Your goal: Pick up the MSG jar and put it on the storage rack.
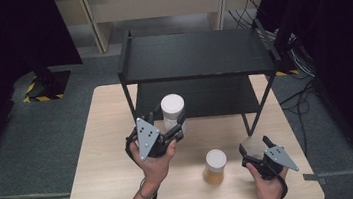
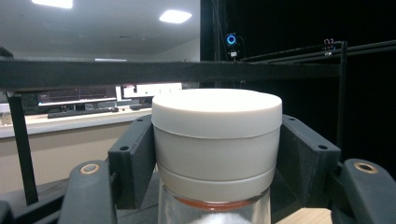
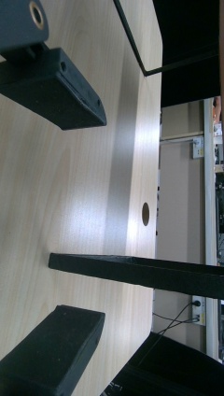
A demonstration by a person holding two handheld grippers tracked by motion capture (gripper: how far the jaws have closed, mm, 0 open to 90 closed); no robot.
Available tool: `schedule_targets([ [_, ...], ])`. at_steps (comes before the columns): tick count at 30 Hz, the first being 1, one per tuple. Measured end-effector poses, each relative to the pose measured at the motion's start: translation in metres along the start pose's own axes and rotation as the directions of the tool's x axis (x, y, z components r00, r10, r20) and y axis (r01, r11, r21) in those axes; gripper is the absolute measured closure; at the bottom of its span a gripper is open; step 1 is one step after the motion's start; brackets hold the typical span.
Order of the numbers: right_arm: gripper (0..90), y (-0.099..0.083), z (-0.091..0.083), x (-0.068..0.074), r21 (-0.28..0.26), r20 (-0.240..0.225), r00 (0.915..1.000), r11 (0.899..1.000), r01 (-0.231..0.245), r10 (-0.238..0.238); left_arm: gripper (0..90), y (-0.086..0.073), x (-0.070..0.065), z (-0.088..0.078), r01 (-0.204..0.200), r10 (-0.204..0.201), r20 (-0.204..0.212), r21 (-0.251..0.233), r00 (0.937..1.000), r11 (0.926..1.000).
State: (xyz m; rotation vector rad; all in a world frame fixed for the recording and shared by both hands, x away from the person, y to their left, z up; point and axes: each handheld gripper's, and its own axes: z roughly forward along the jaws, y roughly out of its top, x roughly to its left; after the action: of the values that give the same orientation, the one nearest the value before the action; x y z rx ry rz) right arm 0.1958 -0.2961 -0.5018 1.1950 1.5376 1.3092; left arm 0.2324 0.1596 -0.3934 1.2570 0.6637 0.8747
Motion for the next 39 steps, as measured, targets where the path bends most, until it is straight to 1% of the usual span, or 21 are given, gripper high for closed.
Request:
schedule_targets([
  [4, 6.7, 0.000, 0.000, 0.000, 0.000, 0.000, 1.0000, 1.000, -0.001, 0.001, 33.4, 0.006, 0.001, 0.001, -0.004, 0.004, -0.006, -0.015, 1.0000, 0.9999],
  [9, 6.7, 0.000, 0.000, 0.000, 0.001, 0.001, 1.0000, 1.000, 0.000, 0.000, 33.4, 0.011, 0.001, 0.001, -0.015, 0.015, -0.009, -0.022, 0.9998, 0.9996],
  [18, 6.7, 0.000, 0.000, 0.000, 0.001, 0.000, 1.0000, 1.000, -0.001, 0.001, 33.3, 0.020, 0.002, 0.004, -0.016, 0.016, -0.014, -0.042, 0.9998, 0.9990],
  [26, 6.7, 0.000, 0.000, 0.000, 0.000, 0.000, 1.0000, 1.000, -0.002, 0.002, 33.3, 0.029, 0.000, 0.006, -0.027, 0.026, -0.019, -0.059, 0.9995, 0.9979],
  [39, 6.7, 0.000, 0.000, 0.000, 0.001, 0.000, 1.0000, 1.000, -0.001, 0.001, 33.4, 0.036, 0.003, 0.010, -0.022, 0.020, -0.033, -0.062, 0.9993, 0.9979],
])
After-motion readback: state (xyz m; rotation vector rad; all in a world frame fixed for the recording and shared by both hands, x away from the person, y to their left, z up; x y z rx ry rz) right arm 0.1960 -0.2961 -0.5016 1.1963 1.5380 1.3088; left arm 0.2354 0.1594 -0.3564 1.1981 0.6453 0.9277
